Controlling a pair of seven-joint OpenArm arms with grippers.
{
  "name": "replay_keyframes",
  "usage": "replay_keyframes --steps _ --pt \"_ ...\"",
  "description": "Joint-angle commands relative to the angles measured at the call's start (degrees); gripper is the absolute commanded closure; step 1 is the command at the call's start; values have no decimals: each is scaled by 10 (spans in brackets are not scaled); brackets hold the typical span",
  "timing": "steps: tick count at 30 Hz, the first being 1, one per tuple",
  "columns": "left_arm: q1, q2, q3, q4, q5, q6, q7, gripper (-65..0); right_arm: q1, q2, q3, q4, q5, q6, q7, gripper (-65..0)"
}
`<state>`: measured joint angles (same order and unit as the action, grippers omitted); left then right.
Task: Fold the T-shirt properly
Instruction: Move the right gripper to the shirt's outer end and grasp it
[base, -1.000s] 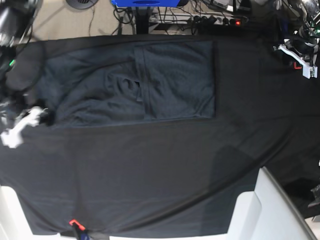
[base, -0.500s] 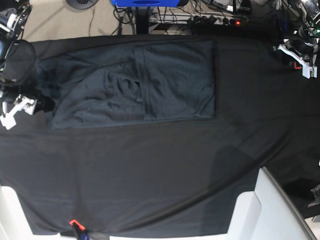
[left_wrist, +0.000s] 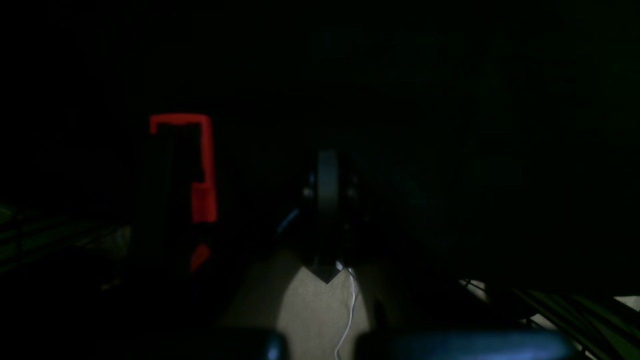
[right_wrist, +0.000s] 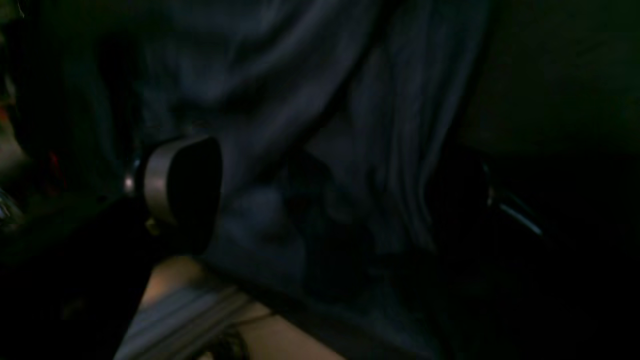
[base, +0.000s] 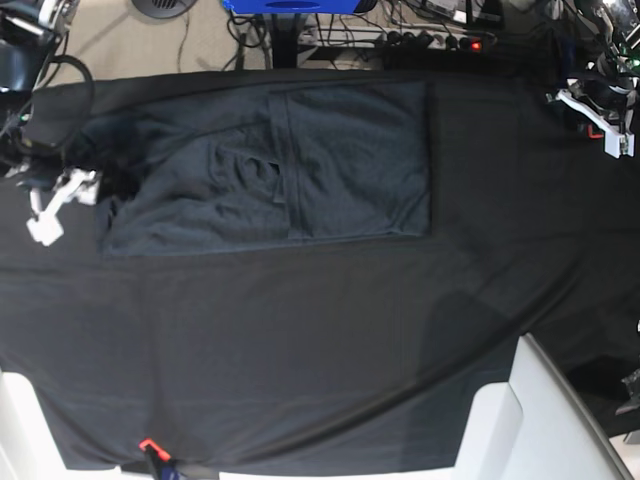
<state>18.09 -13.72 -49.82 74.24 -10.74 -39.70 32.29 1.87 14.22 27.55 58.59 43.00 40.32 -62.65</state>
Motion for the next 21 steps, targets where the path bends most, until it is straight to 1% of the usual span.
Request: replay_keyframes --steps 1,9,12,14,15,19,21 --pt "-2 -12 -2 9 -6 -3 -11 0 4 2 -10 6 -15 -3 -11 -591" --pt "-3 -11 -2 9 -6 -3 -11 0 7 0 -50 5 -15 -3 -7 -591" --pt "-2 -11 -2 8 -6 -3 -11 0 7 -17 -60 5 -16 -3 -8 -590" --pt "-2 -11 -2 8 -6 -3 -11 0 5 -20 -60 5 -17 -3 -9 -590" --pt "-2 -10 -2 8 -6 -3 -11 0 4 -25 -60 5 -18 -3 -8 -581" --pt "-2 -10 -2 8 -6 -3 -11 0 3 -31 -60 5 -19 -3 -8 -467" --pt "-2 -10 -2 8 -6 -3 -11 0 3 -31 -60 5 -19 -3 -8 -428"
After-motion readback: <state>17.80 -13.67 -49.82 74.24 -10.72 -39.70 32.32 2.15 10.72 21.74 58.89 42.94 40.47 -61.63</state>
